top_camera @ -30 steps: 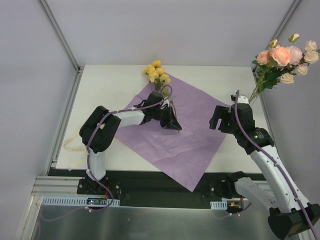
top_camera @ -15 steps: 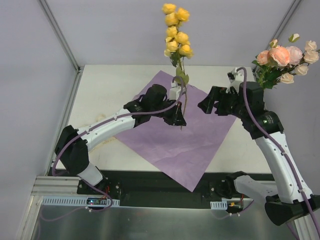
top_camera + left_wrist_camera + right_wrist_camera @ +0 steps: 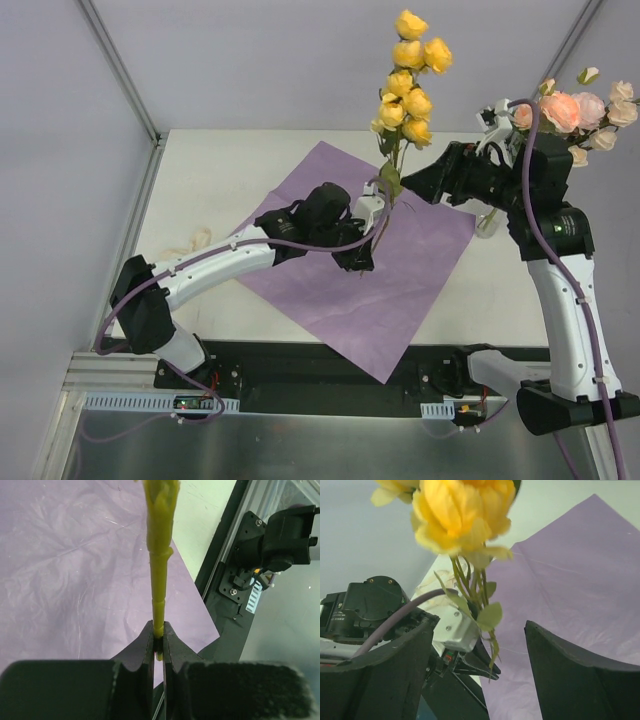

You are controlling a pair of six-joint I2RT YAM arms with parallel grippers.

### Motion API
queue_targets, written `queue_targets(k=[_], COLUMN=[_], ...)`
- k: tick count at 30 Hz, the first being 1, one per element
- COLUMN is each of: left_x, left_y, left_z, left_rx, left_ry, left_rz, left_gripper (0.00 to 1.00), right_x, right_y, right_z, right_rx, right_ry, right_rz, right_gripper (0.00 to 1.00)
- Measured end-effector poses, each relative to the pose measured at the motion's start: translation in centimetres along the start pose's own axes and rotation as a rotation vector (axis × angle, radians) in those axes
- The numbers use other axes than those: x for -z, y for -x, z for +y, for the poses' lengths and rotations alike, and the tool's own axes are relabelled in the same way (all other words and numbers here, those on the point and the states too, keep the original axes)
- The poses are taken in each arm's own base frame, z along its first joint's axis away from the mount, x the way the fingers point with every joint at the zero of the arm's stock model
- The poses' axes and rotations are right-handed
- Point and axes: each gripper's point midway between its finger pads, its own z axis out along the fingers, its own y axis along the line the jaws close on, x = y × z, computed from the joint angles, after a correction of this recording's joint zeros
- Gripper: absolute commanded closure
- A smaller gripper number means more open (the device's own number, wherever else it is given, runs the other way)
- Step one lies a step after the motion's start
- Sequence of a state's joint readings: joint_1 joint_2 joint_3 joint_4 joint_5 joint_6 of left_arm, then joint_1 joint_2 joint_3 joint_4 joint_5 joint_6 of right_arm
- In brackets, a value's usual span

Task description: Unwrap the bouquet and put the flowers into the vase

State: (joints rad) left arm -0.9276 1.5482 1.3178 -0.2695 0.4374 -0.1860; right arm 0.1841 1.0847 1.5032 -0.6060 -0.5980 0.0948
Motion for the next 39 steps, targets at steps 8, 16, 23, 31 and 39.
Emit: queue_targets(k=[8,16,23,31,39], left_x=[-0.7,-1.2,-1.7,-1.2,1.0], left_y=[-1.1,-1.9,-2.5,-1.0,0.9], left_z=[-1.4,-0.6,0.0,-0.8,-1.0], left_rx=[-0.1,-0.126,-0.117,-0.092,-0.111], left_ry=[0.016,0.061,0.105,0.105,0.152], left_rz=[0.038,0.072,0.11,0.088,0.011], left_gripper=[1.0,1.0,0.56,0.18,0.18], right_x=[-1.2,-1.8,-1.1,5.6,12.2], right_y=[-0.6,-1.8,-2.6,0.3,6.1], right_z=[1.0,0.6,-1.7,-6.2,-10.3], right_rx=[0.014,0.056,0.107,0.21,0.393], right_ry=[0.082,0.045,-0.077,-0.488,-0.927], right_rz=[0.037,0.075,0.045,-0.167,-0.315], right_gripper=[0.45,0.9,0.99,0.99,0.99])
